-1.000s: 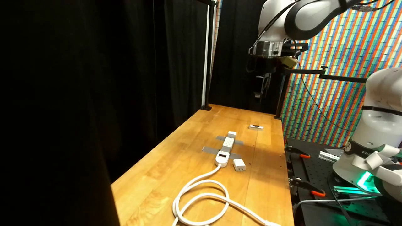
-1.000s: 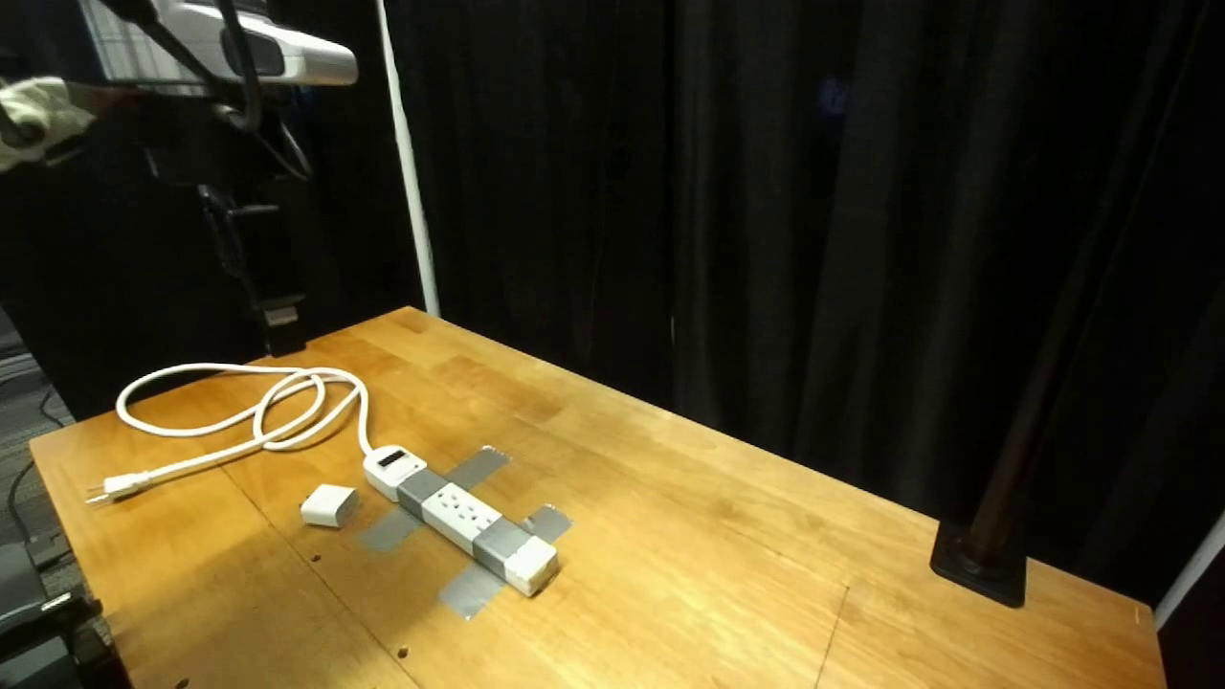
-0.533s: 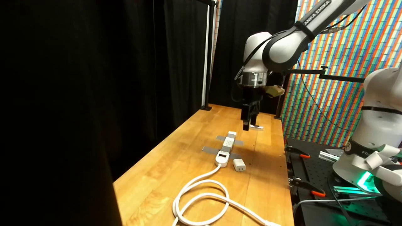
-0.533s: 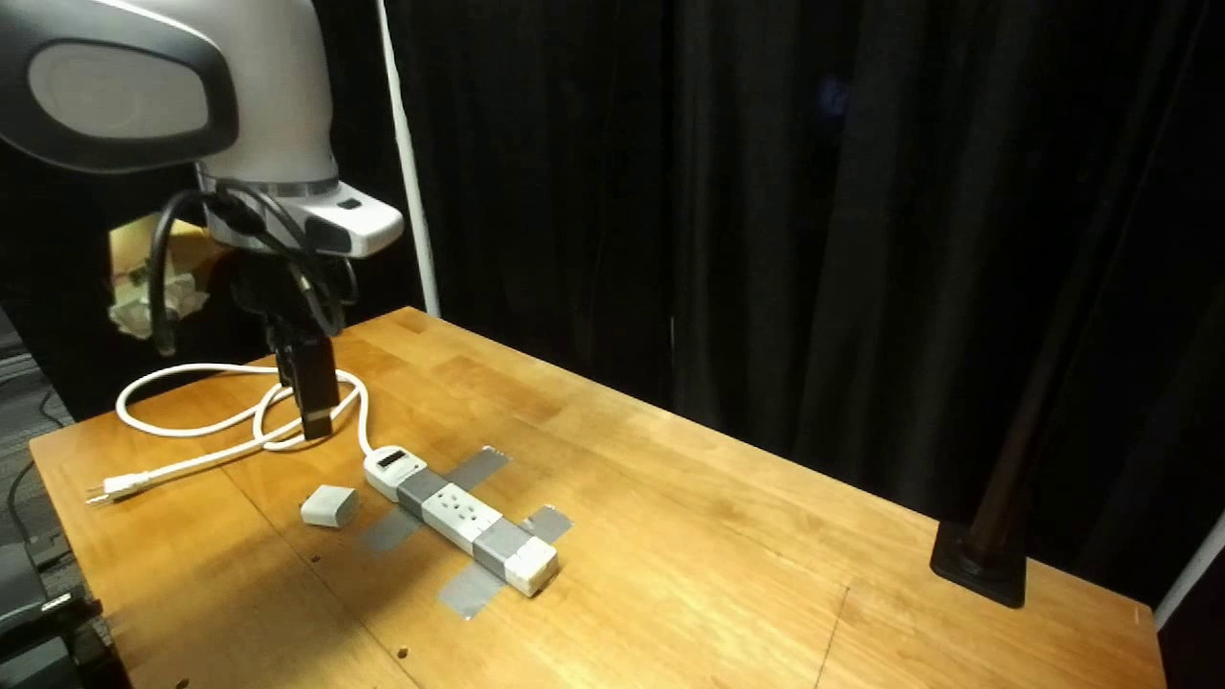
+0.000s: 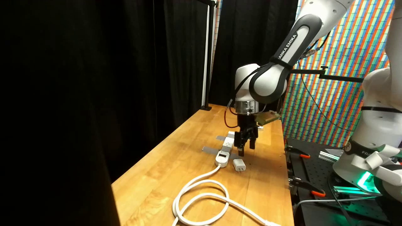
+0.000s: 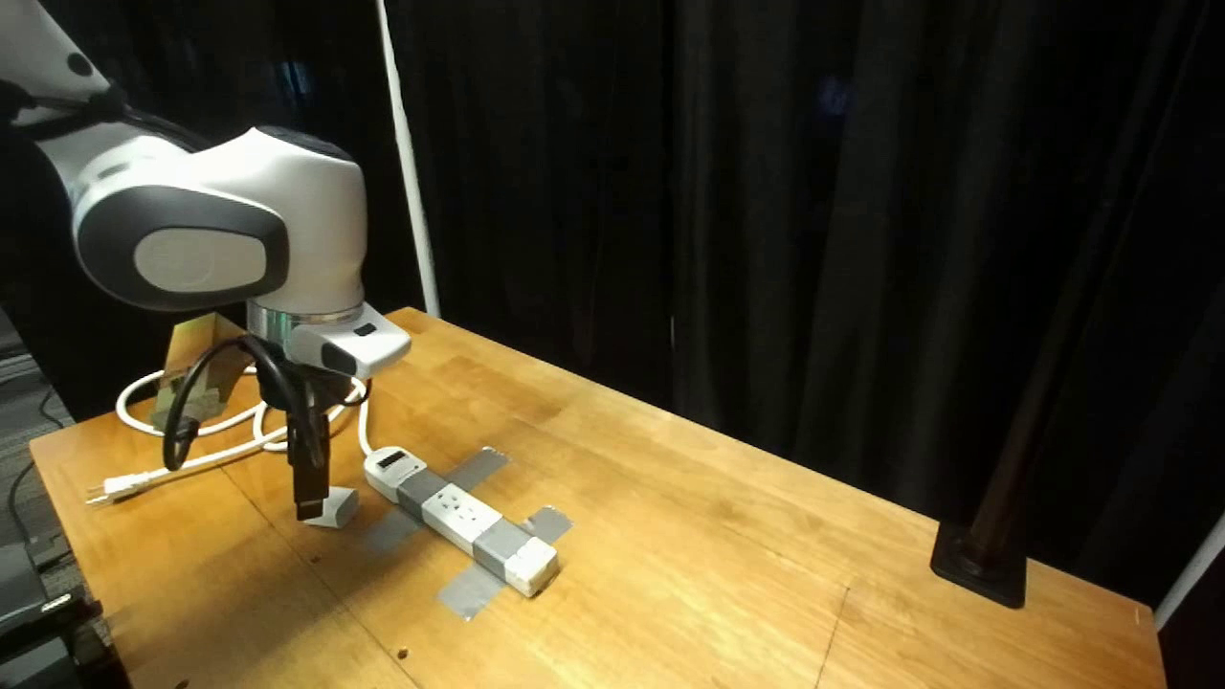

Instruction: Plug the USB head into the extension cable

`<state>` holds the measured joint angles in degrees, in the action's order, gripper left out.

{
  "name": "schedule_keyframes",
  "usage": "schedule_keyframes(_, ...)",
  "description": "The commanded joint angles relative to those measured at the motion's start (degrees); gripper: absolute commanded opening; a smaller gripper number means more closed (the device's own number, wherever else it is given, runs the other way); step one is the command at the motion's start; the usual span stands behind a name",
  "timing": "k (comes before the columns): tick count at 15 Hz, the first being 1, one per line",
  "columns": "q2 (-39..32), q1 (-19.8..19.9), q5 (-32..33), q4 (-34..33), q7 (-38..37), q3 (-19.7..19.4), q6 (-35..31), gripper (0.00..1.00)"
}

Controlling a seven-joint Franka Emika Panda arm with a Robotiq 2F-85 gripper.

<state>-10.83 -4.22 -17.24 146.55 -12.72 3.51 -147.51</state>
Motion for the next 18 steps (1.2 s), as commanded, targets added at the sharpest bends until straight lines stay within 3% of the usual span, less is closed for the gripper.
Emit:
schedule_keyframes(1,-3.96,-2.26,2.35,-1.41,-8.09,-0.4,-5.85,1.0)
schedule_keyframes(8,-10.0,-9.22,12.16,-4.54,-26.64,-5.52,-6.12,1.0)
schedule_keyframes(14,-11.64,-11.62,15.66,-6.52,-34.92,-7.92,-5.43,1.0)
schedule_keyframes(18,-11.11,-10.62,16.42,-5.19,-35.54,-8.59,-5.77,1.0)
